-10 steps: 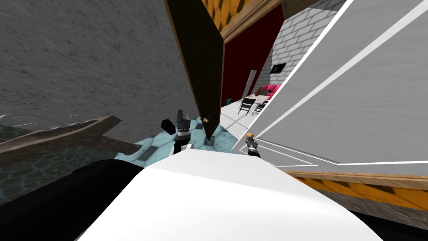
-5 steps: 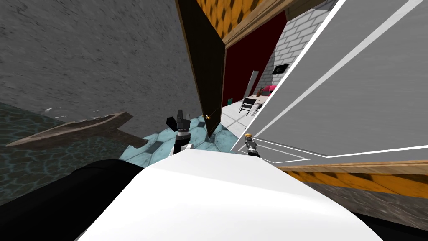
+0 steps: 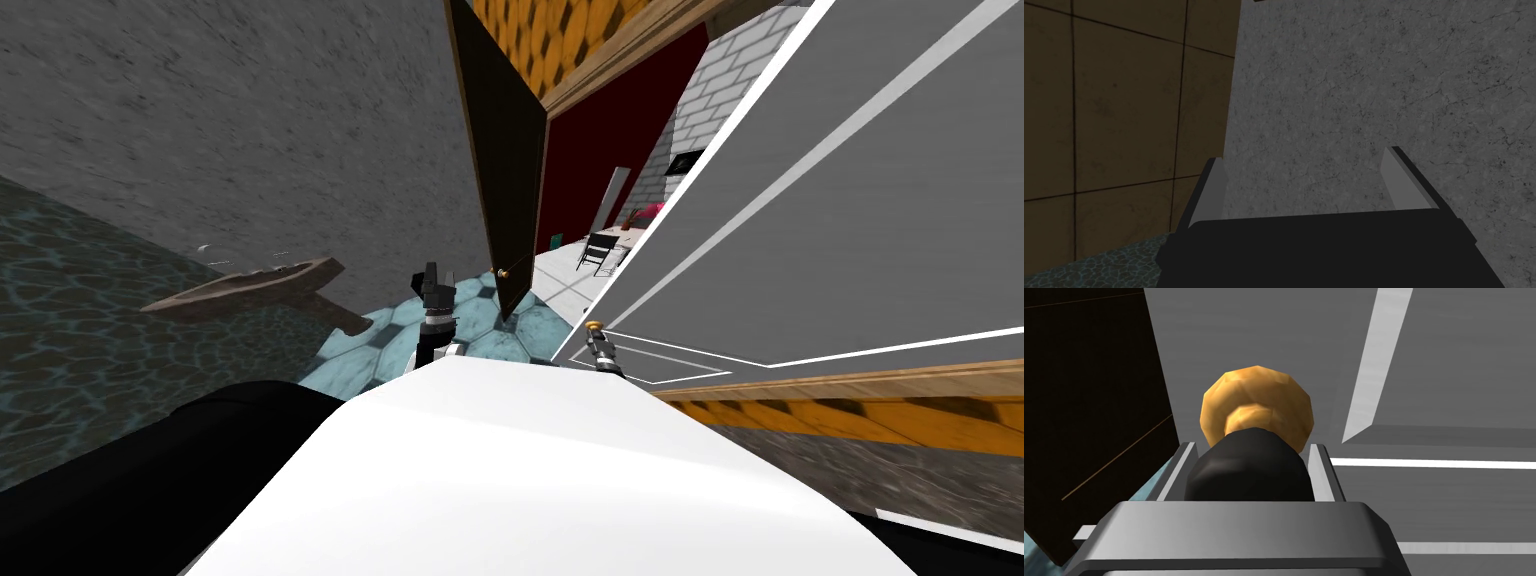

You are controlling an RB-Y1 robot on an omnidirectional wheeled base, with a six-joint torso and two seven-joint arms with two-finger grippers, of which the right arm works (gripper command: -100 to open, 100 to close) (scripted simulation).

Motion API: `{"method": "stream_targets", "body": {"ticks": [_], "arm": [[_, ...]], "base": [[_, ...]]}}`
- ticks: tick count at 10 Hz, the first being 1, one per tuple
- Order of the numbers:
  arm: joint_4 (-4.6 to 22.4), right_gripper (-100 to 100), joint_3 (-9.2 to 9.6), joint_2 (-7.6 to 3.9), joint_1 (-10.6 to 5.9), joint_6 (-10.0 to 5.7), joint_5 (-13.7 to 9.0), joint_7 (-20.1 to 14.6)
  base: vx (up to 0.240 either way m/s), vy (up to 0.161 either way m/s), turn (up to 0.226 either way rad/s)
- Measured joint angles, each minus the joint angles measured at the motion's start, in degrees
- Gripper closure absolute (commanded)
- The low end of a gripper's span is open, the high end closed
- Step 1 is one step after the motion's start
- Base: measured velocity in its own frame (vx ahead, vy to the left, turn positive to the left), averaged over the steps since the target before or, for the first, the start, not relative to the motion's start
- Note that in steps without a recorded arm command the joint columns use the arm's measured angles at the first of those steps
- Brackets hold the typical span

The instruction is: Pull the door open

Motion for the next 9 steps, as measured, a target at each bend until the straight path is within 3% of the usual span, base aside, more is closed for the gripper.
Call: {"method": "stream_targets", "body": {"ticks": [3,5,9], "arm": [[-1.1,100,2.03,-1.84,1.20,-1.21,0.8,-2.0],[-0.9,100,2.71,-2.30,1.66,-1.66,1.0,-2.6],[-0.7,100,4.95,-3.99,2.61,-4.23,2.0,-5.0]], "base": [[-0.180,-0.026,0.071],[-0.167,-0.040,0.109],[-0.189,-0.053,0.109]]}}
